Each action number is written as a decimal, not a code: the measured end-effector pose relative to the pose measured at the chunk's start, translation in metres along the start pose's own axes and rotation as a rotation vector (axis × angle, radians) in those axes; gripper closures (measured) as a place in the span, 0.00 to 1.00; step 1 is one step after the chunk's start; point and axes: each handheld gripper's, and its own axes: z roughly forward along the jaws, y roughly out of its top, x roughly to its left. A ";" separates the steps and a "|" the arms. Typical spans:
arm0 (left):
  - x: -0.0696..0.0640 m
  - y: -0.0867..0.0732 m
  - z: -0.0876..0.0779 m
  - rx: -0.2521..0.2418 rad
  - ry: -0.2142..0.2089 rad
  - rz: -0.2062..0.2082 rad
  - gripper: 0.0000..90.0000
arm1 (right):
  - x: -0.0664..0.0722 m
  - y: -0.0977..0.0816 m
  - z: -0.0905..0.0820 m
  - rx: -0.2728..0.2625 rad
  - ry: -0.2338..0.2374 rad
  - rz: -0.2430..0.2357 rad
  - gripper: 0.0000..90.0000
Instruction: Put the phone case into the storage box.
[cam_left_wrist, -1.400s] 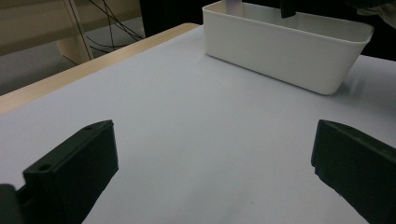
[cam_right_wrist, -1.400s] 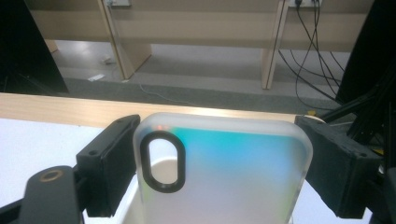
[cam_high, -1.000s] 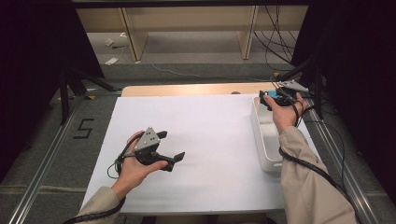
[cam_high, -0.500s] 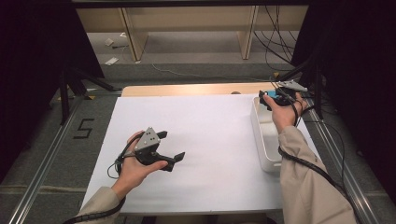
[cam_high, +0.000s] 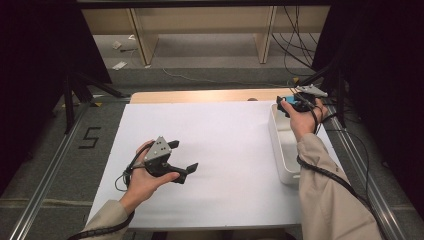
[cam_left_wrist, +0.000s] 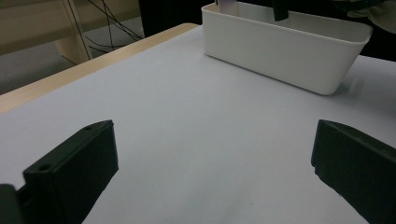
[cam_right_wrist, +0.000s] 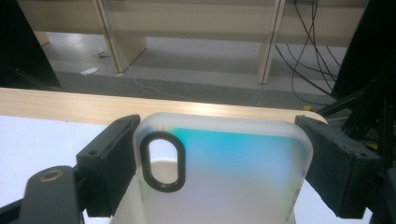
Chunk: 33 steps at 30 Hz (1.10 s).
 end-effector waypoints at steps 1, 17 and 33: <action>0.000 0.000 0.000 0.001 0.000 0.000 0.00 | 0.000 0.000 0.000 0.001 -0.001 0.001 0.20; 0.000 0.000 0.000 -0.001 -0.004 -0.001 0.00 | 0.000 0.000 0.005 0.005 -0.009 0.000 0.20; 0.000 0.000 0.000 -0.001 -0.003 0.000 0.00 | 0.000 0.001 0.008 0.005 -0.013 -0.002 0.20</action>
